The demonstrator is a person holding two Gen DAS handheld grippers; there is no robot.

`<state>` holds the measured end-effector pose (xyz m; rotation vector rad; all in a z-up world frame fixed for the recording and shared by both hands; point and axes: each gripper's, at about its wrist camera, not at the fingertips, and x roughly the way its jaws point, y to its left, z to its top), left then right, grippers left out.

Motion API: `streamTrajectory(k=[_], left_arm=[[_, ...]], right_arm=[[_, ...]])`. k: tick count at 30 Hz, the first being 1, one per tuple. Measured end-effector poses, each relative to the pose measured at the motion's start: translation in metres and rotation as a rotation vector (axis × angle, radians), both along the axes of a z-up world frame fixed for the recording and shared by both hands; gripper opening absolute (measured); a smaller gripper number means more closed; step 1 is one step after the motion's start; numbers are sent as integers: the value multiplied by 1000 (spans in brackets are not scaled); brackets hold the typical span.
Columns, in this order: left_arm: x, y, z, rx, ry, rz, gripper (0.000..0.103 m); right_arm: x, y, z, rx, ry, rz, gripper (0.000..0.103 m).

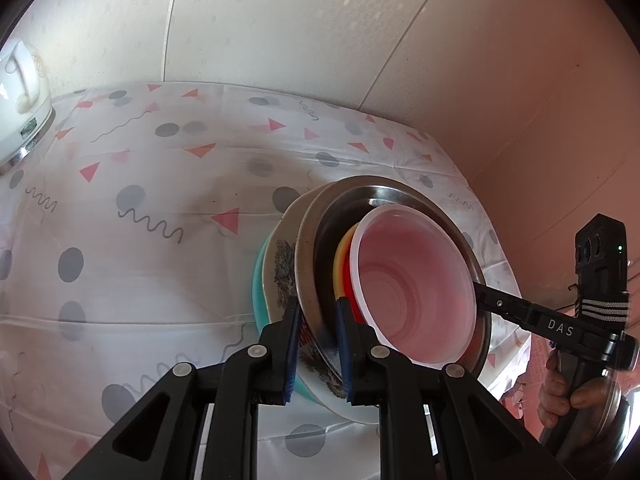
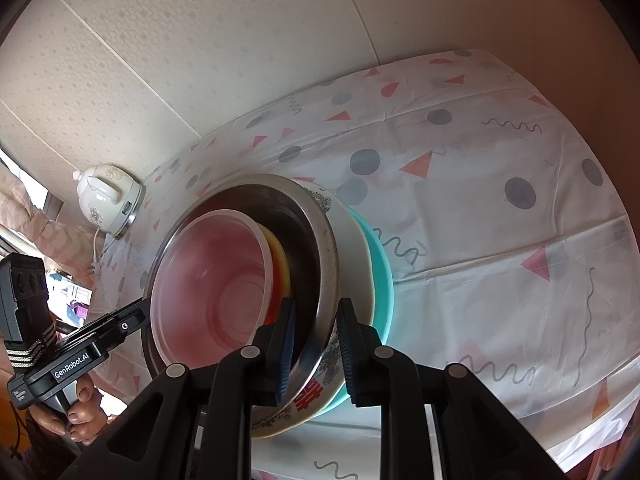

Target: Organize plates and bowls

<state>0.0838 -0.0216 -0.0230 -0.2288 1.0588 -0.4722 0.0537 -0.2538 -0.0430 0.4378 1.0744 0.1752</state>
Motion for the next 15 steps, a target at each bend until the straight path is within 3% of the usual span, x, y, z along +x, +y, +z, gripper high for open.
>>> streamTrajectory(k=[15], left_arm=[[-6, -1, 5, 38, -48, -11, 16]], right_arm=[[-4, 4, 0, 8, -3, 17, 18]])
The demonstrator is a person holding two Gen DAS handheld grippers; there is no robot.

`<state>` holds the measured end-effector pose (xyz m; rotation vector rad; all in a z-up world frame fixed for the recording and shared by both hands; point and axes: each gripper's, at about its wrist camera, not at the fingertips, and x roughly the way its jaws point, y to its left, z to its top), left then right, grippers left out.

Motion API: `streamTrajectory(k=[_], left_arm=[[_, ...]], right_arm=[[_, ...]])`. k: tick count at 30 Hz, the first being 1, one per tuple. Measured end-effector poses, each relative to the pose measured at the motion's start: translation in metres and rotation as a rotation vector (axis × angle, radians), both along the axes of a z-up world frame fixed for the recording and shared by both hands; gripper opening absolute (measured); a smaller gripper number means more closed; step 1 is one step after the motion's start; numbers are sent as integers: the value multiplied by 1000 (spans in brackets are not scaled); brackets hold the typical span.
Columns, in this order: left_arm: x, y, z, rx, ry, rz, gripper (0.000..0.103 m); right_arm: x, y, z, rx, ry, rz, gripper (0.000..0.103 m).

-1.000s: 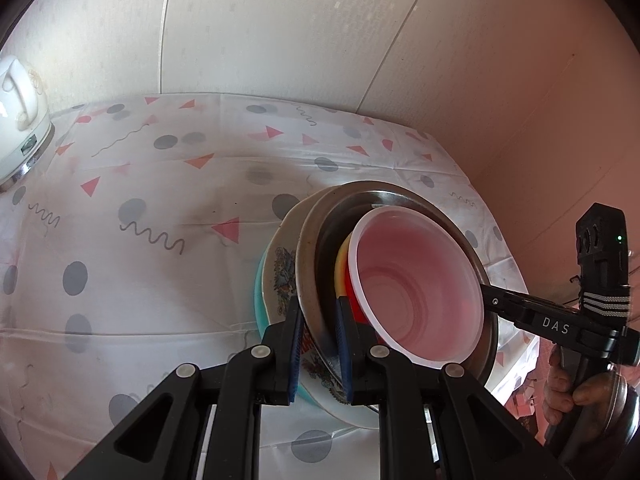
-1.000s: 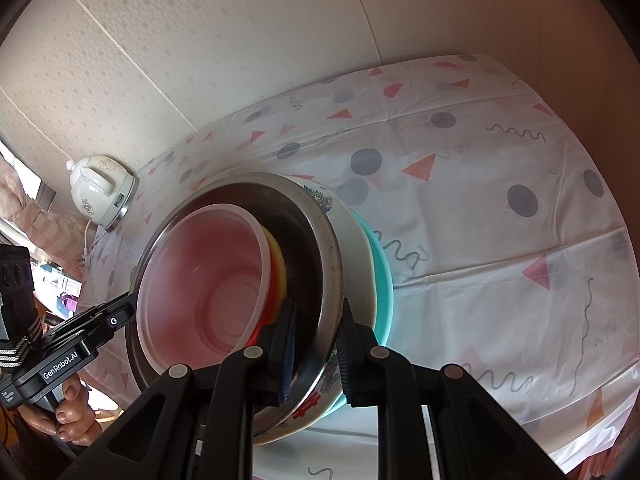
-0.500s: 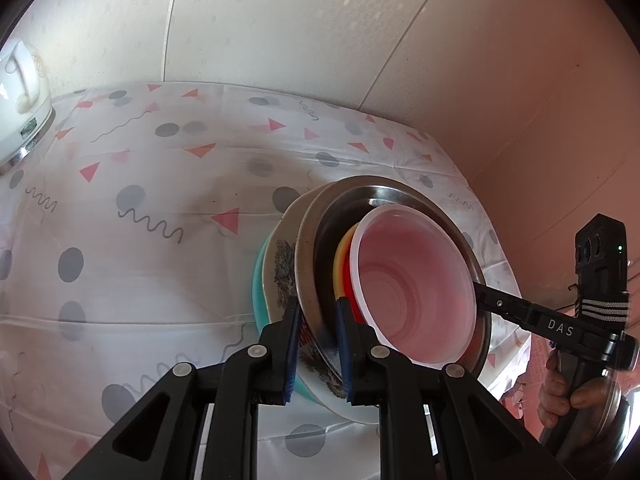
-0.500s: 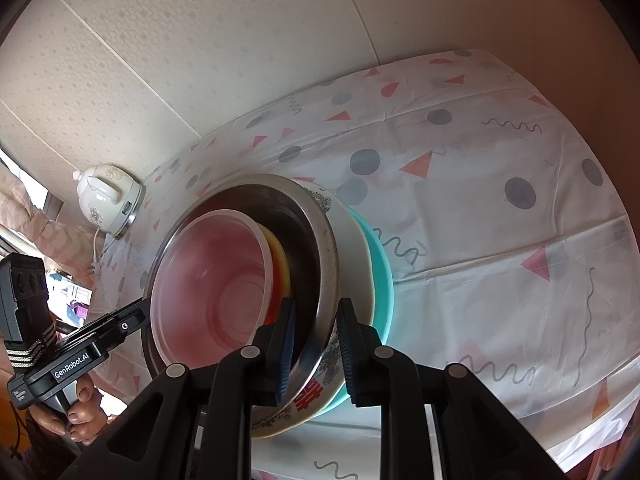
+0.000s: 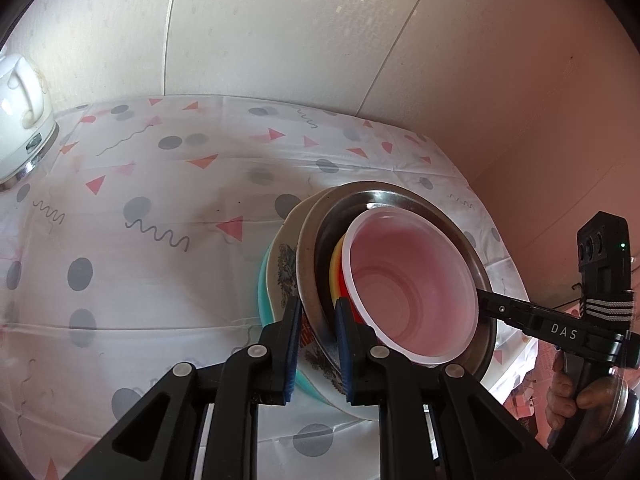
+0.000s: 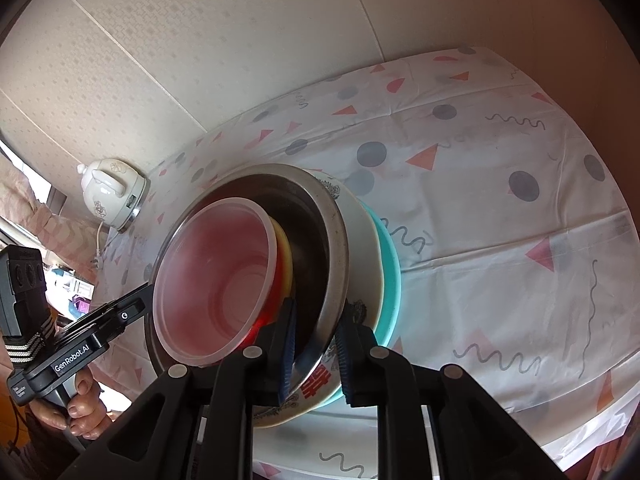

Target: Organize plates and bowls

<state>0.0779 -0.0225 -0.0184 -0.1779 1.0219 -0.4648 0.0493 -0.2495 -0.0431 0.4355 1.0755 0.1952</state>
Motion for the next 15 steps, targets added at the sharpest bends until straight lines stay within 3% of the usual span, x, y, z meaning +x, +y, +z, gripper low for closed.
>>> streamTrajectory(k=[15], left_arm=[[-7, -3, 0, 41, -31, -4, 18]], right_arm=[[-1, 5, -2, -31, 5, 5, 18]])
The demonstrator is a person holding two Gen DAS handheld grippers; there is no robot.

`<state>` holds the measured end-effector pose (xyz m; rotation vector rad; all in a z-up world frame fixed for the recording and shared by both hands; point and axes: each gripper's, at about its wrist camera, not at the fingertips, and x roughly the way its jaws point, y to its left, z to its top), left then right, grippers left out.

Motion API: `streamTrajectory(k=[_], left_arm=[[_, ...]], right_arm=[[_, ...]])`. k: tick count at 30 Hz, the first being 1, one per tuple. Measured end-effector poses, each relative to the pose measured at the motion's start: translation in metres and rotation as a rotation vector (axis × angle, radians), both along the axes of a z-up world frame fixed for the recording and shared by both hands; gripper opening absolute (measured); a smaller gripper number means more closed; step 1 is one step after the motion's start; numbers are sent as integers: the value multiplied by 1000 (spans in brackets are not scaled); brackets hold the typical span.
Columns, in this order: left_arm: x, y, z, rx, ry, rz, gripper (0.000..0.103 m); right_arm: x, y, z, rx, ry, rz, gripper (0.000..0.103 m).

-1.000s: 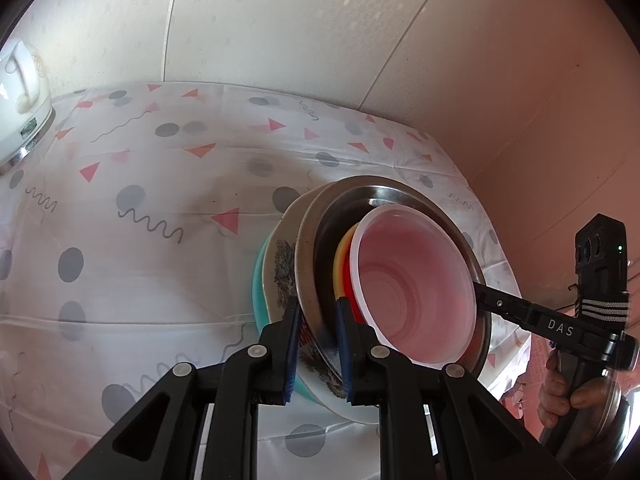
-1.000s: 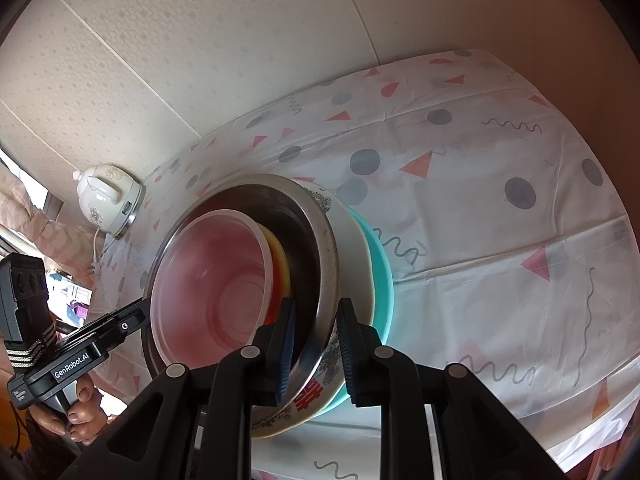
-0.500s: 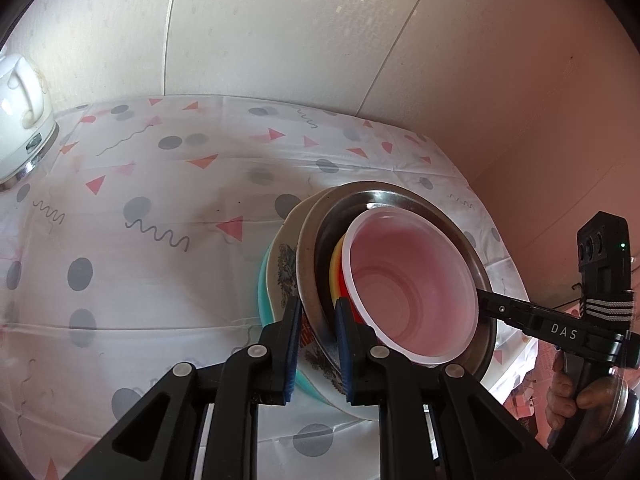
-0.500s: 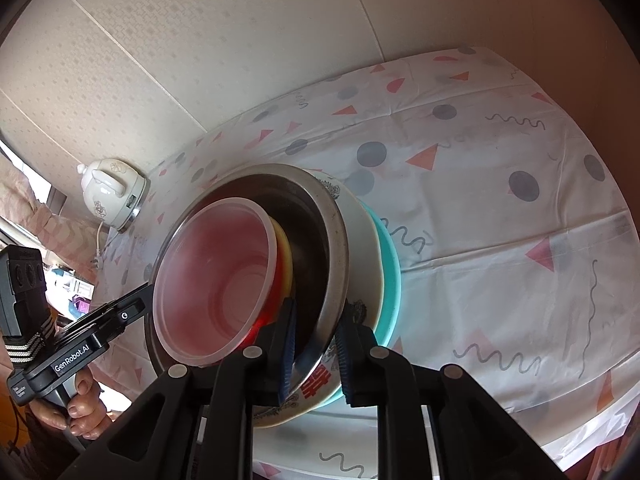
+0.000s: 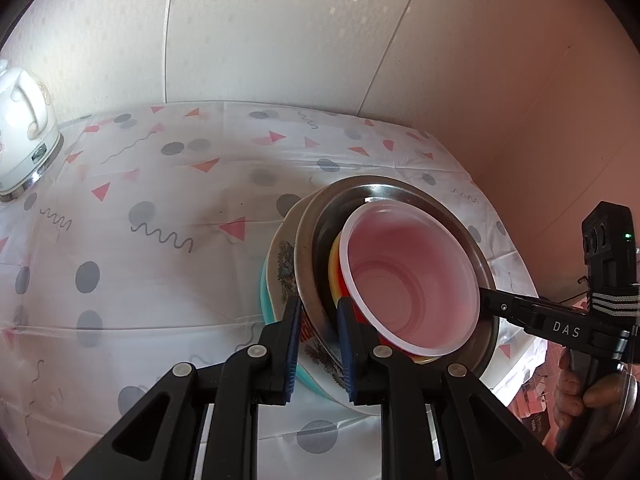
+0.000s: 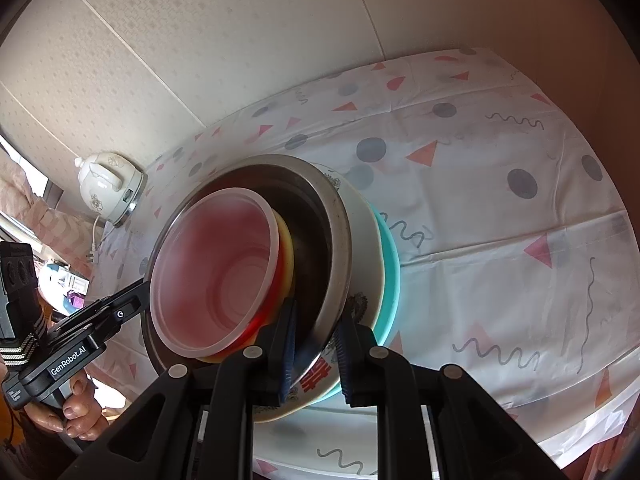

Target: Organize plates and bowls

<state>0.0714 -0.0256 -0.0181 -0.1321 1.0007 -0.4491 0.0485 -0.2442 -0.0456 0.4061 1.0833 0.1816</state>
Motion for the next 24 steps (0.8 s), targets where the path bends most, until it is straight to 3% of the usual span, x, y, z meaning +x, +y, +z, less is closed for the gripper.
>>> streamTrajectory(k=[15, 24], left_arm=[[-5, 0, 0, 12, -29, 2, 18], [-11, -1, 1, 25, -55, 18, 19]], right_arm=[[-5, -4, -3, 55, -4, -19, 19], [-9, 1, -1, 15, -28, -26, 18]])
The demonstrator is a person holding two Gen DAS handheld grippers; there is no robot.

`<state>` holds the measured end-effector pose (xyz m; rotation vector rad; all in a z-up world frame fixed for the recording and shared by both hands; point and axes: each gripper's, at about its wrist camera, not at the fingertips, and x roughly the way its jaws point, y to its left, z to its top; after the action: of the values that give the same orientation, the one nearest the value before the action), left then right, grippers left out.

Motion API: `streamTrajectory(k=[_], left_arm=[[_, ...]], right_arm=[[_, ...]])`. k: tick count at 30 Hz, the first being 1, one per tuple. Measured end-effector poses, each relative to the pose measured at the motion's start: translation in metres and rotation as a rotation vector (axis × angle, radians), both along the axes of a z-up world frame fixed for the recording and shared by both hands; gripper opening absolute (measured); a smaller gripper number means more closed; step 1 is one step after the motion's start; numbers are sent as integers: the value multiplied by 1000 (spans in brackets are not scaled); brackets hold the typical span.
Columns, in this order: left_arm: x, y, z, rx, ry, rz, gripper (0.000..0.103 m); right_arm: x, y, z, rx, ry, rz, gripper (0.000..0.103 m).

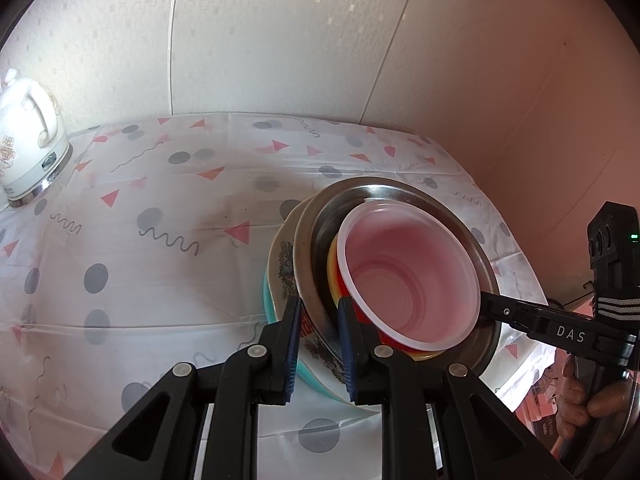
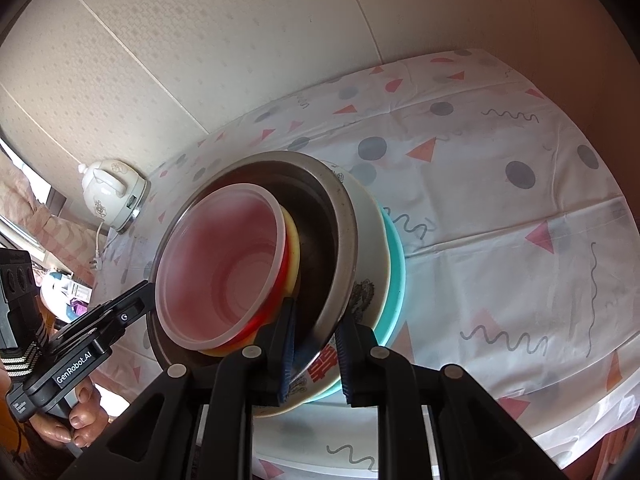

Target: Organize plates and bowls

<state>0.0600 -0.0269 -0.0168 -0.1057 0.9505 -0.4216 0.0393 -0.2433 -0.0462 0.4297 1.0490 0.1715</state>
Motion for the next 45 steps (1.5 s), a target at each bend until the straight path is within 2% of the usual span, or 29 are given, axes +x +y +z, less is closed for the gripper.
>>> streamTrajectory(k=[8, 14, 16, 19, 24, 32, 37, 45], left_arm=[[-10, -1, 5, 45, -51, 29, 19], [-20, 8, 14, 81, -113, 109, 20], [-22, 11, 18, 97, -129, 149, 27], [-28, 13, 24, 105, -159, 182, 30], [-38, 11, 34, 122, -211, 198, 39], [-56, 3, 48, 162, -301, 216, 50], [-58, 3, 49, 174, -310, 227, 53], [-57, 5, 46, 167, -285, 238, 54]], right_arm=[[-2, 8, 4, -42, -2, -3, 23], [-11, 11, 14, -102, -36, -31, 29], [-15, 12, 19, -122, -56, -47, 31], [-20, 18, 26, -175, -88, -45, 32], [-27, 23, 29, -270, -108, -87, 32], [-33, 34, 45, -348, -198, -176, 39], [-25, 46, 47, -371, -224, -173, 39], [-36, 47, 46, -374, -253, -225, 39]])
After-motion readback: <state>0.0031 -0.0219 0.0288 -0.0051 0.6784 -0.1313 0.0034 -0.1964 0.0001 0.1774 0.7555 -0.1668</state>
